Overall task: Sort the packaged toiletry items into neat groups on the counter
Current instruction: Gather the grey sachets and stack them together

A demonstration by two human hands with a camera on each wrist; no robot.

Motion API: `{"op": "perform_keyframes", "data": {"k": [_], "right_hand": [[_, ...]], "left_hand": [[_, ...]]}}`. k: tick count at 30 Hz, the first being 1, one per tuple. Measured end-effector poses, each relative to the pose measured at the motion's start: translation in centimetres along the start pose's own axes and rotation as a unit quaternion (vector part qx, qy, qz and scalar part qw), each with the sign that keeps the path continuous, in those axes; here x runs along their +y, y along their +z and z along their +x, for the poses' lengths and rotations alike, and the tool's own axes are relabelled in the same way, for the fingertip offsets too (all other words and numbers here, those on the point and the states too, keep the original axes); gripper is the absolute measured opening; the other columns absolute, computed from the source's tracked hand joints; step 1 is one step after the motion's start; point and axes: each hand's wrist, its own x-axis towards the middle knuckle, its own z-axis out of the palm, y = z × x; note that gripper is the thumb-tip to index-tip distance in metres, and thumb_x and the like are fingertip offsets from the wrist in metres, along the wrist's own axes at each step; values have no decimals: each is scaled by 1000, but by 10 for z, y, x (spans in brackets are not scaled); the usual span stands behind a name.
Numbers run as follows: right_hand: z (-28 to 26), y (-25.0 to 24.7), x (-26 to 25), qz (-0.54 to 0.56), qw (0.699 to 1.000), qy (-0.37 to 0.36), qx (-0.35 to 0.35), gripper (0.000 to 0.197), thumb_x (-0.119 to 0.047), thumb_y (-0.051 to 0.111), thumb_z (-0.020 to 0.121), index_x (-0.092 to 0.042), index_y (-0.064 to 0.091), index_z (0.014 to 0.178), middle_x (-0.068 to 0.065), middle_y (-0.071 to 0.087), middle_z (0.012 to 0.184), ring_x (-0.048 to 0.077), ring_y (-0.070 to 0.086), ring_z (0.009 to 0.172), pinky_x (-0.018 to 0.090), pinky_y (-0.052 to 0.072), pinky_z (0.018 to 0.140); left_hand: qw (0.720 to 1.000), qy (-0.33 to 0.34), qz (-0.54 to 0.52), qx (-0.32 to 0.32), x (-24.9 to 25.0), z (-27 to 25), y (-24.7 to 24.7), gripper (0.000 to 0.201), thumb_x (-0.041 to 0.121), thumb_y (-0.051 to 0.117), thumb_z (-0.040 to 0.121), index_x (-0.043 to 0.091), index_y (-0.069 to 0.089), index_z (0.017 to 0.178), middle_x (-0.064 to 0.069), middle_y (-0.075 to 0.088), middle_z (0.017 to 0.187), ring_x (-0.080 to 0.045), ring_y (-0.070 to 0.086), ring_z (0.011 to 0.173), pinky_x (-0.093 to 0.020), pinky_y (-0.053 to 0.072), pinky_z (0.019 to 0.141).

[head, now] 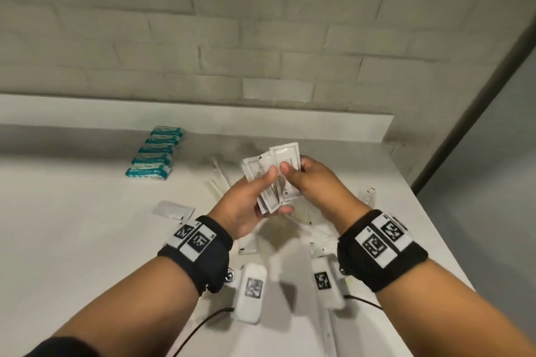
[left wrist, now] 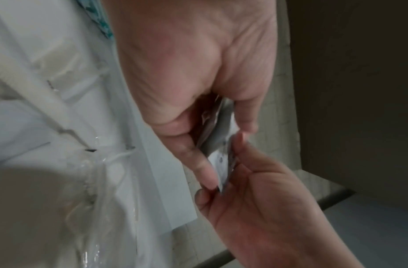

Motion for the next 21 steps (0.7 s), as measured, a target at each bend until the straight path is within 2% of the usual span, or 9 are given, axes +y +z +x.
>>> {"op": "perform_keyframes", "data": {"k": [2,5,9,11,13,14,16,18,21], "right_hand": [[-7,10,-5,59,998,-15,23,13,-23,68,88,-17,67,100,6,74,96,17,71,83,31,57,75],[-15,15,-12,172,985,-7,24,20,-3,72,81,-4,64,99,8,72,83,12,68,61,20,51,51],[-21,24,-20,134,990,-17,41,11,1,73,77,-3,64,80,1,66,64,7,59,47,19,46,44],[-20,25,-27,119,986,-88,74,11,6,70,78,-4,69,82,-3,68,66,6,62,57,20,52,56],[-21,30,-33,21,972,-214,91,22,7,67,79,-8,76,93,-7,72,83,5,66,81,21,53,79],[-21,35,-33,-91,947,-295,92,24,0,65,81,-14,76,96,-8,74,93,6,65,95,25,50,88],[-21,42,-27,-316,844,-423,92,27,-14,57,84,-26,77,97,-6,72,110,16,62,114,33,42,97],[-20,45,-21,-378,793,-463,119,28,-14,56,86,-29,76,99,-4,70,118,20,61,117,38,41,97],[-20,46,-22,-338,790,-480,175,22,-14,61,88,-24,77,99,0,69,118,21,63,116,42,44,98]], "left_hand": [[999,19,32,13,4,-9,-1,32,17,59,91,19,61,123,-3,71,107,-19,69,96,-30,57,65],[997,24,55,40,9,-21,-16,27,13,63,88,25,65,112,6,73,91,-10,68,78,-21,50,58],[997,12,43,69,19,-37,-37,15,16,64,88,23,66,101,9,73,82,-8,68,75,-24,47,61],[996,-3,21,81,25,-42,-45,8,15,59,91,18,64,96,7,73,72,-8,69,66,-24,48,57],[998,-21,-13,63,33,-48,-50,12,19,54,94,16,65,98,-2,75,80,-13,71,66,-23,50,50],[998,-29,-32,51,38,-52,-52,15,24,54,94,16,66,98,-5,75,83,-15,71,67,-23,51,47],[998,-31,-41,28,45,-58,-56,15,28,59,88,18,69,96,-3,73,82,-15,70,68,-23,53,48],[1000,-23,-15,9,50,-63,-60,15,20,65,83,20,70,97,1,72,84,-12,69,71,-22,54,53],[1000,-8,13,8,53,-67,-68,19,10,66,84,20,70,100,3,73,88,-10,68,78,-22,54,56]]}}
